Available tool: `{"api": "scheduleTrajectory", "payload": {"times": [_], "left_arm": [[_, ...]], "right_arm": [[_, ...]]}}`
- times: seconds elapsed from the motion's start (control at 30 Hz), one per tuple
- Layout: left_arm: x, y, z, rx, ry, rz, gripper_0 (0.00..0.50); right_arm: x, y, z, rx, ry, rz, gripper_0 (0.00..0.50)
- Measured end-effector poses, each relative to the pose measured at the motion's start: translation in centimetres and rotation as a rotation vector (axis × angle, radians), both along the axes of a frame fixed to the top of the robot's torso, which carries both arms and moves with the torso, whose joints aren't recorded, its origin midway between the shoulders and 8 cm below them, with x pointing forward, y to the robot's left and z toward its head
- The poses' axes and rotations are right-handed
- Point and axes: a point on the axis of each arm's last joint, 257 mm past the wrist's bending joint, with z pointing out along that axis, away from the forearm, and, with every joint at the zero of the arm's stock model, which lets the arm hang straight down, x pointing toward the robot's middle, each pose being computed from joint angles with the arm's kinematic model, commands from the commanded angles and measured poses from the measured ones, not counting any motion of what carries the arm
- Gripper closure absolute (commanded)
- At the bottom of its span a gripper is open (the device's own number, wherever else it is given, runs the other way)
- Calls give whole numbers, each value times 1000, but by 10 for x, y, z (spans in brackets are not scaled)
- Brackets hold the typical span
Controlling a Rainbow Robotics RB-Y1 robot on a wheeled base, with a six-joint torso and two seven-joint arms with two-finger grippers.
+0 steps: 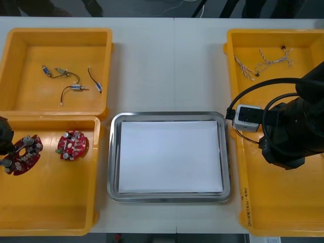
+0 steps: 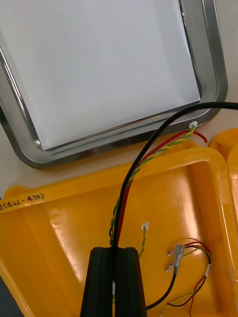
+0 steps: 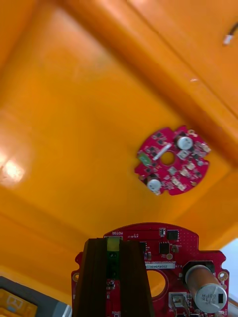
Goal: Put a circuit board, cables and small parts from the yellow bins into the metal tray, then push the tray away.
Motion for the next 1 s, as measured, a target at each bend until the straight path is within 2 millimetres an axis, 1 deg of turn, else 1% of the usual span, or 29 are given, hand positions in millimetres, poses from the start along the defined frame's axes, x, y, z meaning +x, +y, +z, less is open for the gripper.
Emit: {"api": "scheduleTrajectory", "payload": {"times": [0.07,0.17,0.43,0.57,0.77,1.0], "left_arm": [[5,-10,5,11,-5,-38,500],[11,-26,8,31,2,-100,500],[21,-74,9,65,18,-263,500],[24,-95,8,87,24,-336,500],[28,-122,6,122,20,-421,500],[34,-153,-5,155,1,-493,500]], "right_arm": [[0,0,0,0,0,0,500],[0,0,0,0,0,0,500],[0,0,0,0,0,0,500],[0,0,0,0,0,0,500],[0,0,0,0,0,0,500],[0,0,0,0,0,0,500]]}}
